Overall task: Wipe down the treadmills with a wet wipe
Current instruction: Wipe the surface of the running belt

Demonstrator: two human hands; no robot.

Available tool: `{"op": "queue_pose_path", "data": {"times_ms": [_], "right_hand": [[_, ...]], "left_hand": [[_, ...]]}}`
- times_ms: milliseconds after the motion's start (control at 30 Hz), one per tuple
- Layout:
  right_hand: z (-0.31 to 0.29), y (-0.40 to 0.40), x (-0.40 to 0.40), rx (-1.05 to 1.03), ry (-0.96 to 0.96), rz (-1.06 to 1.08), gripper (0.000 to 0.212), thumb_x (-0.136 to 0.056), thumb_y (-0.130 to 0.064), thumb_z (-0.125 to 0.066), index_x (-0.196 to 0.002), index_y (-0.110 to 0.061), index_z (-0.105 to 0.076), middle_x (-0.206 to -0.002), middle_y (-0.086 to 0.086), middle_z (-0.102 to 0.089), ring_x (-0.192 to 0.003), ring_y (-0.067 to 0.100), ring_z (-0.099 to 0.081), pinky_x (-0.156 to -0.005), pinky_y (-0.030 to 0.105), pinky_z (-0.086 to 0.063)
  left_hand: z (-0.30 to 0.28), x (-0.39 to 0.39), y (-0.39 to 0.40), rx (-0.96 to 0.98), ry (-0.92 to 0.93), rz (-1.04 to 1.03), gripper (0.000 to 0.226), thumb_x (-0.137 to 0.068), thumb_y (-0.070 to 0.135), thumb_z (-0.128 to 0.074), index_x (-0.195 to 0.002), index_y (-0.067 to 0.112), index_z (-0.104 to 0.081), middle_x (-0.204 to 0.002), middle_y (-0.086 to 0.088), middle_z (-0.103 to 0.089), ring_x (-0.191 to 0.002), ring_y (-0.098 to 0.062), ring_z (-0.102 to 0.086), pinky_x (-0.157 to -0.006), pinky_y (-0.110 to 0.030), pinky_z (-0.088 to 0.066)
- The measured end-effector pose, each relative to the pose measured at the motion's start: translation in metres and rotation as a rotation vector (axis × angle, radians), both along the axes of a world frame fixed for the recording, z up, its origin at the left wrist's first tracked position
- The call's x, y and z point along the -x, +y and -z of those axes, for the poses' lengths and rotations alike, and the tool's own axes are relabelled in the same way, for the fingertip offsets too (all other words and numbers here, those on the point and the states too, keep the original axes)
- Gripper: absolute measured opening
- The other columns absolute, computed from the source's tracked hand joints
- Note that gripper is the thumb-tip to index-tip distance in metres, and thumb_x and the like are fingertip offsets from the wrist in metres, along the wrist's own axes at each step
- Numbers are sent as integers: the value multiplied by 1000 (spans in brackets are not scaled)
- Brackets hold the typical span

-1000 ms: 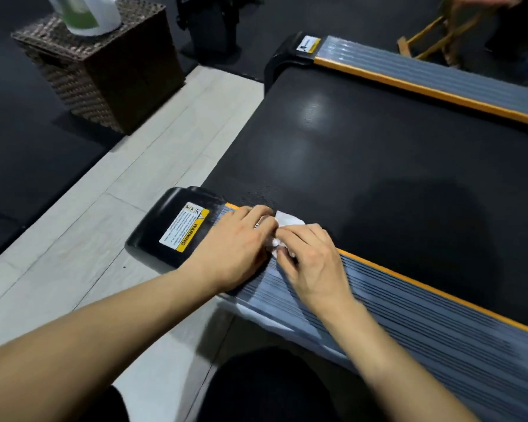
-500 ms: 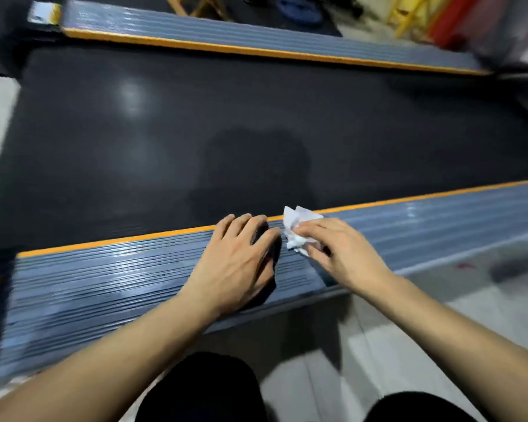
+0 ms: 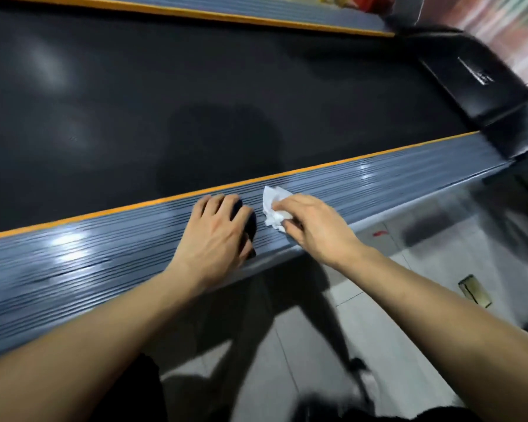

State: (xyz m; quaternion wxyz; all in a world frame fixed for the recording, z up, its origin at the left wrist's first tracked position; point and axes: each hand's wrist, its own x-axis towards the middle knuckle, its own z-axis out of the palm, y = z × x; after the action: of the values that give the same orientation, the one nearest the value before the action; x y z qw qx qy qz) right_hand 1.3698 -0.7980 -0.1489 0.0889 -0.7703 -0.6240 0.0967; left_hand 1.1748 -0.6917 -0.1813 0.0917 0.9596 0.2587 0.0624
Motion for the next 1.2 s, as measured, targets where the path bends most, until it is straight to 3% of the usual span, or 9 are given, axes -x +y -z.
{"op": "queue_pose_path", "data": {"times_ms": [133,400,533,667,867,1067,1200], "right_hand": [[9,-5,-90,-114,63,7,33,-89,-12,-67,-122,-18,-67,-119,1,-66,-110,27,-58,-88,29,-41],[38,6,-248,-365,-10,-39,28,-87,-5,-66,-115,-11,-67,-112,6,-66,-98,27,-56,-86,36,-45],[52,8,-257,-462,122,-2,28,-90,-9,-61,-117,-12,-67,-118,6,-66,-103,24,-56,-91,39,-45],[49,9,-264,-458,156,-26,25,-91,-12,-57,-116,-13,-65,-114,6,-64,-99,27,-56,-87,45,-43],[47,7,-270,-451,301,-14,27,-93,-8,-57,-118,-15,-63,-115,0,-61,-99,21,-52,-88,38,-43],[43,6,-329,-400,129,-32,27,-89,-6,-55,-114,-16,-63,-112,-1,-60,-98,23,-54,-85,43,-48],[34,-11,-372,-327,97,49,30,-90,-4,-57,-118,-15,-64,-111,2,-61,-99,23,-53,-88,38,-46]], "left_hand": [[-2,-66,-16,21,-15,-110,49,-88,42,-39,-123,14,-59,-131,-12,-55,-116,-37,-53,-100,-49,-39],[4,-209,-26,29,-53,-237,46,-91,42,-39,-124,18,-59,-133,-9,-54,-121,-33,-50,-110,-48,-32],[10,-259,-27,37,-69,-315,43,-89,36,-39,-120,15,-60,-127,-6,-58,-114,-32,-53,-105,-44,-35],[6,-282,-28,62,-48,-374,39,-86,34,-39,-112,14,-60,-117,-6,-59,-103,-33,-54,-93,-43,-38],[-5,-306,-16,48,6,-304,43,-87,41,-33,-112,19,-59,-115,-2,-58,-100,-30,-53,-88,-43,-40],[0,-367,4,30,-19,-181,32,-95,39,-47,-121,22,-57,-123,1,-56,-109,-29,-53,-93,-42,-41],[-8,-412,0,151,-54,-123,35,-96,39,-53,-126,21,-56,-129,-1,-54,-113,-30,-52,-95,-44,-40]]}}
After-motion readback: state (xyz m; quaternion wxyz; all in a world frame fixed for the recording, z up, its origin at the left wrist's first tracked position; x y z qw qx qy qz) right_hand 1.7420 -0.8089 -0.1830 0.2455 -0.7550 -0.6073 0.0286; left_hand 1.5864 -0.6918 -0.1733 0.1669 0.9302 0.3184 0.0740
